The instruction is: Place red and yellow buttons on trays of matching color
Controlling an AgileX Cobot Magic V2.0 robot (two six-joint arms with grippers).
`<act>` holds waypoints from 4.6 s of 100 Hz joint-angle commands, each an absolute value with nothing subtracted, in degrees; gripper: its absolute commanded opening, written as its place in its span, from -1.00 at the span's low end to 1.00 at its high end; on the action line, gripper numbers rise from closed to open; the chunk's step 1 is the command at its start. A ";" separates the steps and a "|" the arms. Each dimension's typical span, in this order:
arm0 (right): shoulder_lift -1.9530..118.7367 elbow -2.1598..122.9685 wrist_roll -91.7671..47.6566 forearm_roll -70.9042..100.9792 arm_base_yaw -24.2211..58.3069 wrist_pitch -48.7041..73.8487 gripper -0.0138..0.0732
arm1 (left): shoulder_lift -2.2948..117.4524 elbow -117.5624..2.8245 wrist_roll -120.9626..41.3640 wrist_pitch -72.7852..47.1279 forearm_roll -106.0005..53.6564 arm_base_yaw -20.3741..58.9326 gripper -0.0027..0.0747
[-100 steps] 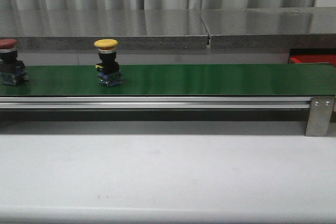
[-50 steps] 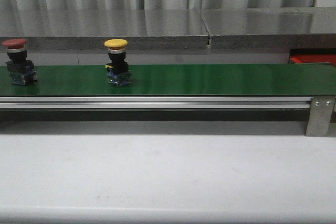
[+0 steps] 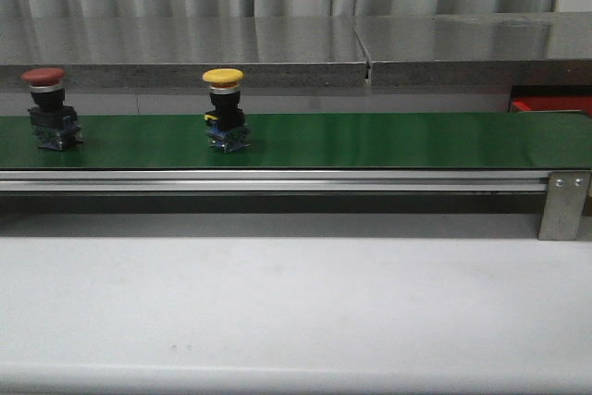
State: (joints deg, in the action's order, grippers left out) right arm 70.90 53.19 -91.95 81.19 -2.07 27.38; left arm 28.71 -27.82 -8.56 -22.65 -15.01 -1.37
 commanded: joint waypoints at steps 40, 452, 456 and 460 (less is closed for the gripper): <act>95.28 74.02 -91.92 66.01 7.84 36.91 0.81 | 28.81 -29.25 -8.64 -18.52 -15.97 -0.92 -0.98; 80.18 38.22 -115.26 96.80 -33.43 31.69 -0.27 | 28.81 -29.25 -8.64 -18.52 -15.97 -0.92 -0.98; 80.59 38.09 -116.03 97.53 -33.43 31.62 -0.27 | 28.81 -29.25 -8.64 -18.52 -15.97 -0.92 -0.98; 81.16 38.09 -116.19 97.83 -33.43 31.40 -0.27 | 28.81 -29.25 -8.64 -18.52 -15.97 -0.92 -0.98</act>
